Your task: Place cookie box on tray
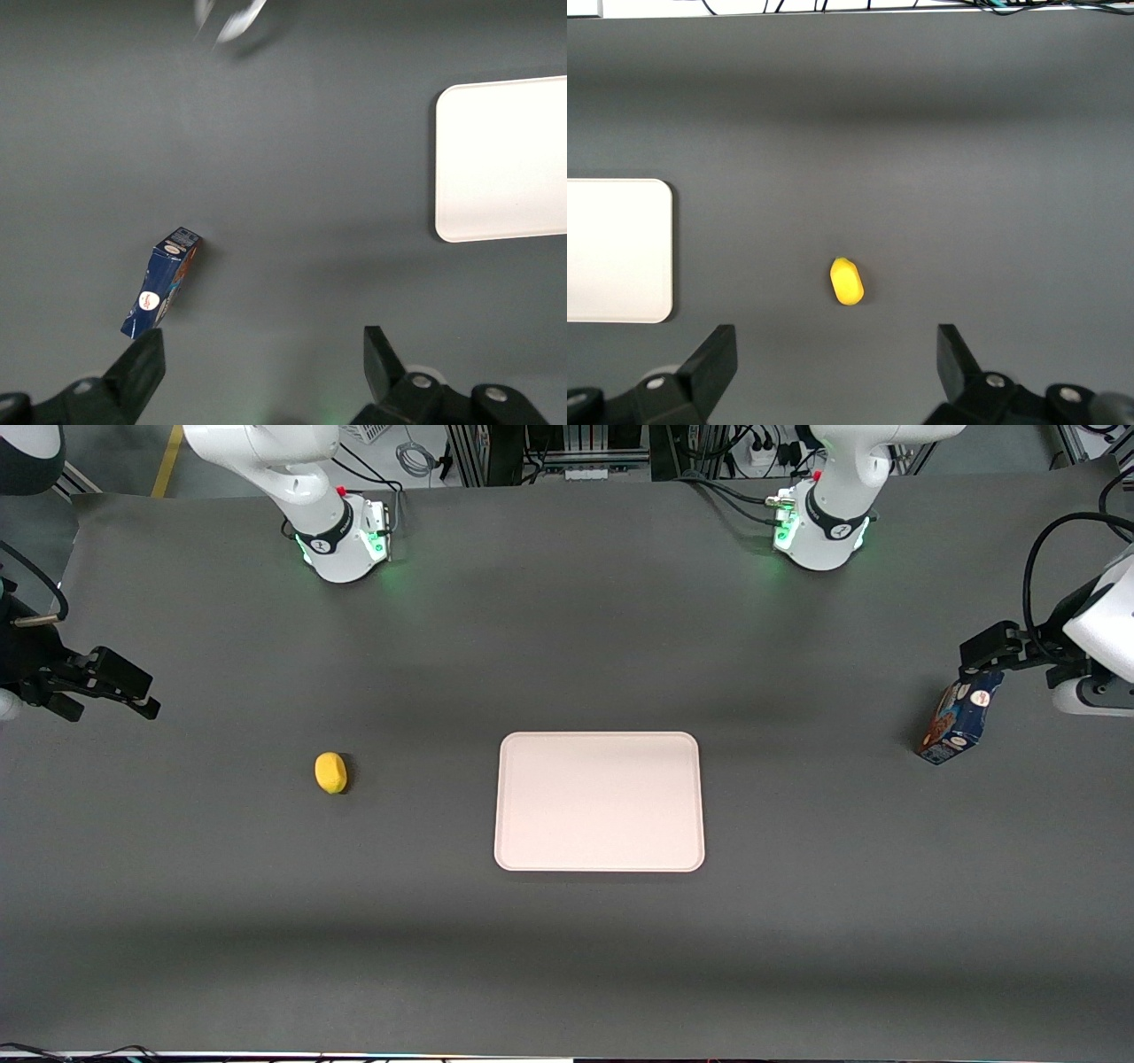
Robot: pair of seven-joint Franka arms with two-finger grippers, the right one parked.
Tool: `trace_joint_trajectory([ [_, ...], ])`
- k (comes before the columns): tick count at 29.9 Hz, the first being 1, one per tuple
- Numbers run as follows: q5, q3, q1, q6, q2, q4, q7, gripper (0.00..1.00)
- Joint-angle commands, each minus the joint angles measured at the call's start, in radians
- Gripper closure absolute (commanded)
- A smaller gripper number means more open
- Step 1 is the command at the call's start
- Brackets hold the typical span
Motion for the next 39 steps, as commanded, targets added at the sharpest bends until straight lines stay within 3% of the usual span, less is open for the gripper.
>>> trace_joint_trajectory([
  [1,0.007,0.000,0.000,-0.014,-0.004,0.003,0.015,0.00],
  [39,0.007,0.000,-0.004,-0.041,-0.005,0.003,0.014,0.00],
])
